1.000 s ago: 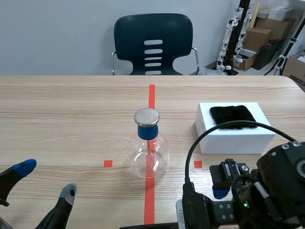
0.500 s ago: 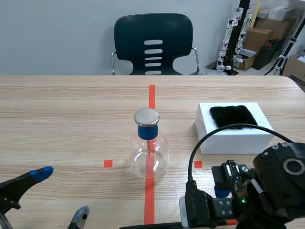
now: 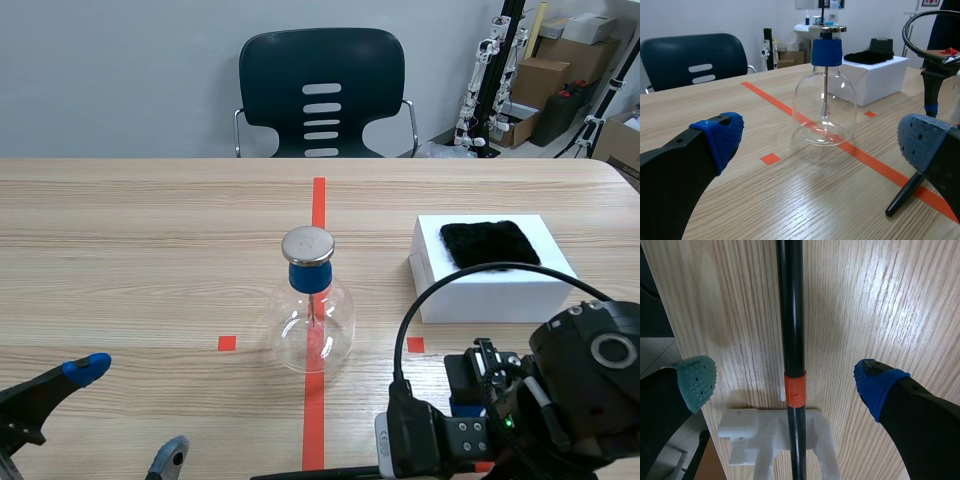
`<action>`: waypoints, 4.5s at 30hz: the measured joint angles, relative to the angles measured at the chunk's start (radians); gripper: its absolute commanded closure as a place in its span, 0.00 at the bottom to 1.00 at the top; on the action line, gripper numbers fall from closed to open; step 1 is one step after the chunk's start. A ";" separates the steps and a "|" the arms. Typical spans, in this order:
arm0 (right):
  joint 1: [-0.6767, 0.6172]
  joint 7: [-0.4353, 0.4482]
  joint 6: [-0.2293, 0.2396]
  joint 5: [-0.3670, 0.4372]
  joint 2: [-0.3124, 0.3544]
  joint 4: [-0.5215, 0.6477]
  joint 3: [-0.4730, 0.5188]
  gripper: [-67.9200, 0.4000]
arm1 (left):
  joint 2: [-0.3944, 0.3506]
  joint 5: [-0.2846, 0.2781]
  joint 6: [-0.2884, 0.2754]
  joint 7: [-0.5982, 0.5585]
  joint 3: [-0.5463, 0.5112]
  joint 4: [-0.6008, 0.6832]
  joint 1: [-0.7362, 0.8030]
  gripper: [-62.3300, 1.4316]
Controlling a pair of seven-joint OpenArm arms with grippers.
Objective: Do the electroscope experiment. pick up the black charging rod
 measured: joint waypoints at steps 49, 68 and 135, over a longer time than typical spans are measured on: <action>0.000 -0.028 0.000 -0.045 0.000 -0.034 0.000 0.98 | 0.000 0.037 0.000 0.002 0.000 -0.027 -0.042 0.00; -0.003 -0.011 0.000 -0.045 0.020 0.002 0.000 0.98 | 0.000 0.043 -0.008 0.005 0.000 -0.027 -0.050 0.00; -1.088 1.446 -0.614 -1.292 -0.426 0.599 1.139 0.98 | 0.000 0.044 -0.011 0.005 0.000 -0.027 -0.050 0.00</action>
